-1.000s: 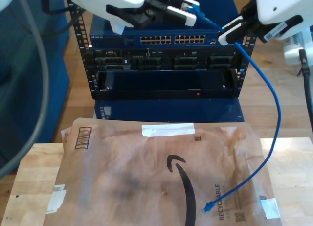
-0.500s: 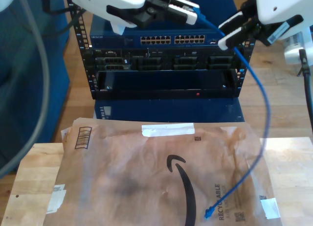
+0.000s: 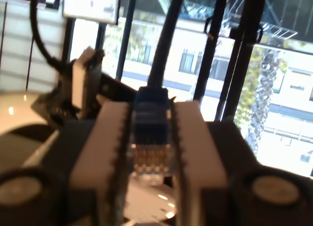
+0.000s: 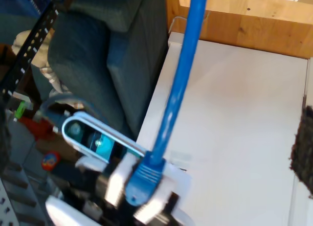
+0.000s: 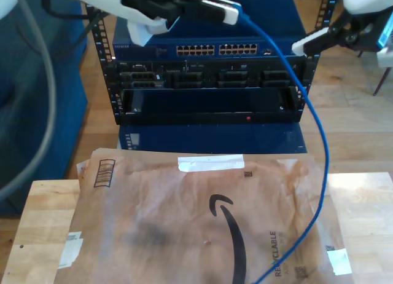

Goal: Grab the cable and plug it in

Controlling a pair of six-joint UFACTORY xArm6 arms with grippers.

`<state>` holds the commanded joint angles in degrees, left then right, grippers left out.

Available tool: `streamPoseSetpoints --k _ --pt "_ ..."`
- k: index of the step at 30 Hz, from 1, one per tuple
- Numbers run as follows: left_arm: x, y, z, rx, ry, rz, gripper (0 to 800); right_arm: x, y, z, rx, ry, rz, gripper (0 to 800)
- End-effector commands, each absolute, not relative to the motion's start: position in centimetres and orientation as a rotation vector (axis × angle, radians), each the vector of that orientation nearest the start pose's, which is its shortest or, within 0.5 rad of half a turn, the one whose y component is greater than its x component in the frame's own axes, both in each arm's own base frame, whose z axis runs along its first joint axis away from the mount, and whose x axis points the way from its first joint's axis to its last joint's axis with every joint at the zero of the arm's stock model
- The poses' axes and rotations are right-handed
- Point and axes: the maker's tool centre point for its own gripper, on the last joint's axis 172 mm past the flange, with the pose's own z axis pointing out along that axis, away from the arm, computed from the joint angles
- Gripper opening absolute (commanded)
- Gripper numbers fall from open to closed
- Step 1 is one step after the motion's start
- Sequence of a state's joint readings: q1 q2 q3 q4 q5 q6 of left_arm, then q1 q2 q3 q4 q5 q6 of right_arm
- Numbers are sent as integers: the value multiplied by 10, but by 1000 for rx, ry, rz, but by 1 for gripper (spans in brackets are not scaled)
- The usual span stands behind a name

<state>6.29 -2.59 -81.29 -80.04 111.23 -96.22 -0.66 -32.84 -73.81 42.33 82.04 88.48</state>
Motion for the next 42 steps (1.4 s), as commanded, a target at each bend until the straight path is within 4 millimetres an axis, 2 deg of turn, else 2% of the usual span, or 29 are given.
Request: streamPoseSetpoints --k 5,10,12,15,18,21,26,30,36,40,42 --pt "383 -229 541 1364 1441 -1629 2 364 167 564 -1718 1508 214 798" --pt "382 -226 535 1331 1488 -1704 2 397 157 569 -1660 1443 71 797" --pt "375 -226 536 1331 1484 -1749 2 401 166 564 -1652 1417 53 798" --pt "372 -226 553 1297 1443 -1806 2 394 177 563 -1639 1354 -5 798" --pt "379 -217 543 1243 1466 -1835 2 374 188 563 -1635 1307 -17 798" --pt "386 -213 537 1211 1488 -1856 2 370 193 567 -1639 1291 -12 797" --pt "393 -209 540 1162 1486 -1888 2 364 204 583 -1599 1252 39 794" --pt "390 -208 540 1173 1474 -1911 2 342 241 592 -1650 1115 99 777" --pt "380 -203 568 1163 1347 -1979 2 351 237 603 -1598 1111 62 780" --pt "377 -202 571 1166 1329 -1996 2 345 230 608 -1554 1091 19 789" --pt "376 -202 572 1161 1330 -2015 2 342 240 610 -1549 1069 21 800"
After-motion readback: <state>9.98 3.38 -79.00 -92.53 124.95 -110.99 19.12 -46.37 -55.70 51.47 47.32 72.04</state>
